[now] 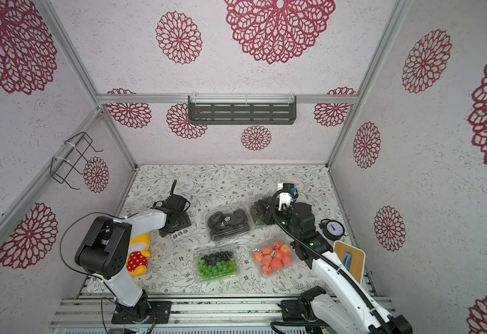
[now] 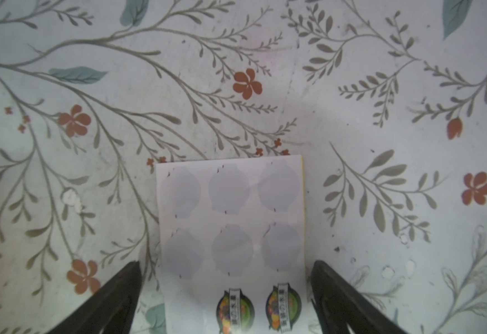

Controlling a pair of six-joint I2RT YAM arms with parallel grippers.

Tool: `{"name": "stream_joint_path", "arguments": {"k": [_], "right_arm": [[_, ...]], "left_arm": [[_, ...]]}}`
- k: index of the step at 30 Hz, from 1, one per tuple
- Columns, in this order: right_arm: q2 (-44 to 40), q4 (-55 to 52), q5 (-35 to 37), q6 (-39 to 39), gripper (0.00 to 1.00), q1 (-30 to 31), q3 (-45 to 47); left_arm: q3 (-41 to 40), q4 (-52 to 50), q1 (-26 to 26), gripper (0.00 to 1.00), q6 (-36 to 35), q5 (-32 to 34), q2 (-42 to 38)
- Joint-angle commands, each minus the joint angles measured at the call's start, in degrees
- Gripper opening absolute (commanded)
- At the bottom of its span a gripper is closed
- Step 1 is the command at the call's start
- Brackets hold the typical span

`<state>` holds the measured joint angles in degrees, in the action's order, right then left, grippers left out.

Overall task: Label fruit boxes
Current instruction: Pick up the label sticker from the center of the board.

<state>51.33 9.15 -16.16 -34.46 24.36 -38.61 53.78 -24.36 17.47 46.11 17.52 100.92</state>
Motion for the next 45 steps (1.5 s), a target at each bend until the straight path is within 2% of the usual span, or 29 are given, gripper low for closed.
{"name": "stream_joint_path", "arguments": {"k": [1,3,5,8,10,11,12,14,20,22,26,34,38,41,43,45], "right_arm": [[-1.4,1.2,0.9,0.9,0.01,-0.2,0.1],[-1.5,1.3,0.9,0.8,0.01,-0.2,0.1],[-1.5,1.7,0.7,0.5,0.01,-0.2,0.3],[-0.5,2.0,-0.1,0.3,0.01,-0.2,0.2],[0.5,2.4,-0.5,0.2,0.01,-0.3,0.2],[1.0,2.7,-0.7,0.2,0.01,-0.2,0.1],[1.4,2.7,-0.9,0.2,0.01,-0.2,-0.1],[2.1,3.5,-1.4,0.0,0.01,-0.2,0.1],[3.3,2.4,-2.9,0.6,0.02,-0.2,-1.5],[2.9,1.0,-3.2,1.3,0.03,-0.2,-2.2],[0.7,-0.4,-2.2,2.2,0.03,-0.2,-1.9],[-5.5,-2.1,0.3,2.7,0.04,-0.2,-0.6],[-7.8,-2.4,1.4,2.6,0.04,-0.2,-0.1],[-8.1,-2.5,1.7,2.7,0.04,-0.2,0.2],[-7.9,-2.5,1.3,2.6,0.04,-0.2,0.0],[-7.2,-1.7,0.4,2.5,0.04,-0.2,0.3]], "left_arm": [[-3.8,1.0,0.4,0.85,2.3,-5.4,4.1],[-5.3,2.8,0.2,0.77,2.2,-7.0,4.2],[-6.0,3.8,0.1,0.61,1.8,-7.7,4.2],[-6.3,4.0,0.1,0.59,1.1,-8.0,3.3],[-6.3,4.0,-0.1,0.52,0.5,-8.3,2.9],[-6.2,3.6,-0.2,0.52,0.3,-8.3,2.7],[-6.0,3.1,-0.2,0.56,0.2,-8.0,2.6],[-5.6,1.6,-0.2,0.73,0.3,-7.0,1.7],[-1.7,-6.0,1.2,0.91,2.3,-3.5,-0.7],[-0.1,-8.6,1.2,0.95,2.7,-4.5,1.2],[3.1,-11.3,1.3,0.95,1.6,-7.0,6.3],[3.0,-15.8,0.9,0.76,3.6,-6.0,9.3],[0.4,-15.2,1.4,0.74,4.3,-6.3,9.2],[-1.7,-12.5,0.8,0.66,3.3,-7.9,8.8],[-2.1,-11.0,0.1,0.58,2.2,-9.9,9.5],[-2.0,-10.0,0.0,0.37,1.3,-10.9,9.4]]}}
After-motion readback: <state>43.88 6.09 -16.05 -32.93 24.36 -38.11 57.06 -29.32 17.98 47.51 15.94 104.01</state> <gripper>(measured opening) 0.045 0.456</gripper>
